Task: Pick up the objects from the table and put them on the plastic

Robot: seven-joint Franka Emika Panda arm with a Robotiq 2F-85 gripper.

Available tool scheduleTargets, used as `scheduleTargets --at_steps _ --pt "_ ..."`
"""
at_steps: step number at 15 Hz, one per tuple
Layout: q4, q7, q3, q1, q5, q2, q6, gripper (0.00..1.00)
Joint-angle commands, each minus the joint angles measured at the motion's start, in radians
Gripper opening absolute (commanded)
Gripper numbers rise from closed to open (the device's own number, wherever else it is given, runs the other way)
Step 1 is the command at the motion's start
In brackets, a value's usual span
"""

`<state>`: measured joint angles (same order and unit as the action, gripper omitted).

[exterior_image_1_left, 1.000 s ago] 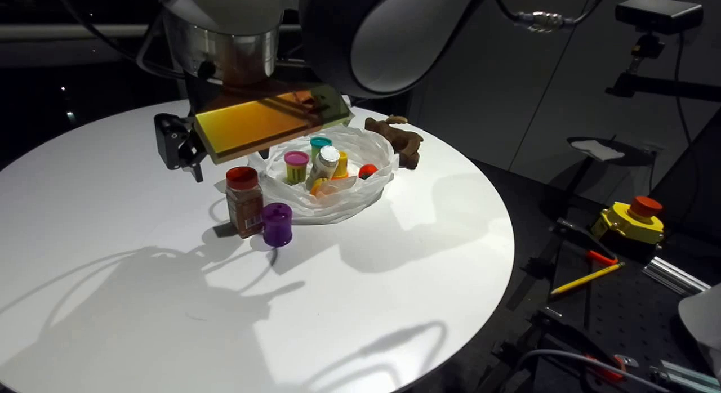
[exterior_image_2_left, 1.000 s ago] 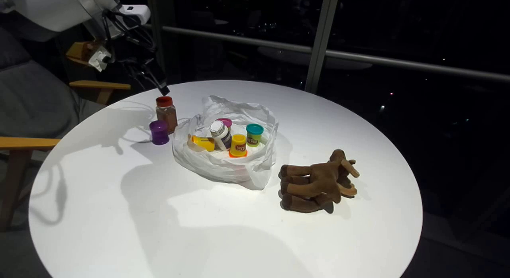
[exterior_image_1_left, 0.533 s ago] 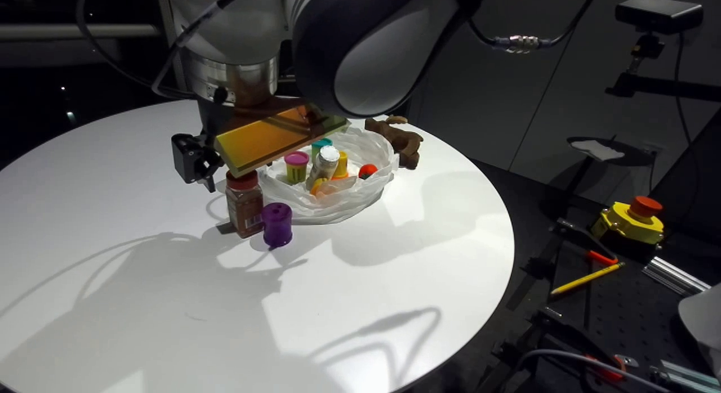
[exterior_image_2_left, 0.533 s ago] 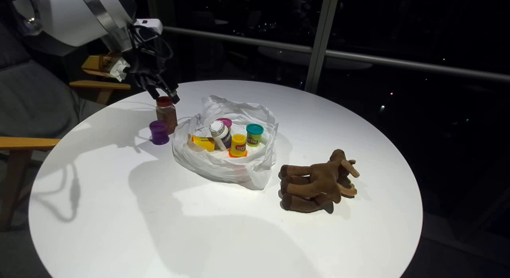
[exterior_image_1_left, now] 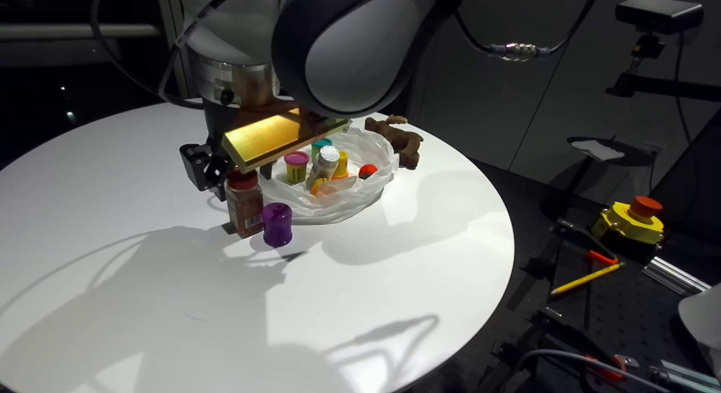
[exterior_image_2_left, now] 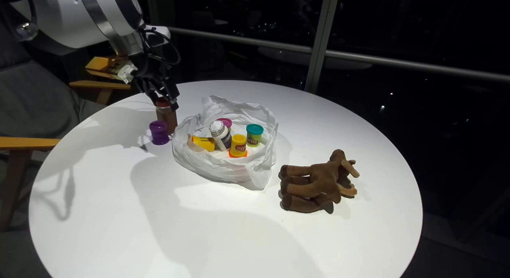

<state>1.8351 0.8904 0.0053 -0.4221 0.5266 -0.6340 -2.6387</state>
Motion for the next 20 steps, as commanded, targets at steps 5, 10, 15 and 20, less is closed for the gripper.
scheduleTargets --at_steps 5,10,15,20 --pt "-0.053 -0.048 -0.062 -0.041 -0.103 -0.012 0.042 0.2" --pt "-0.069 0.069 -0.152 -0.043 -0.092 0.047 0.093 0.2" --pt "-0.073 0.162 -0.214 0.002 -0.074 0.142 0.131 0.2" --pt "-0.074 0.151 -0.189 0.102 -0.104 0.16 0.118 0.2"
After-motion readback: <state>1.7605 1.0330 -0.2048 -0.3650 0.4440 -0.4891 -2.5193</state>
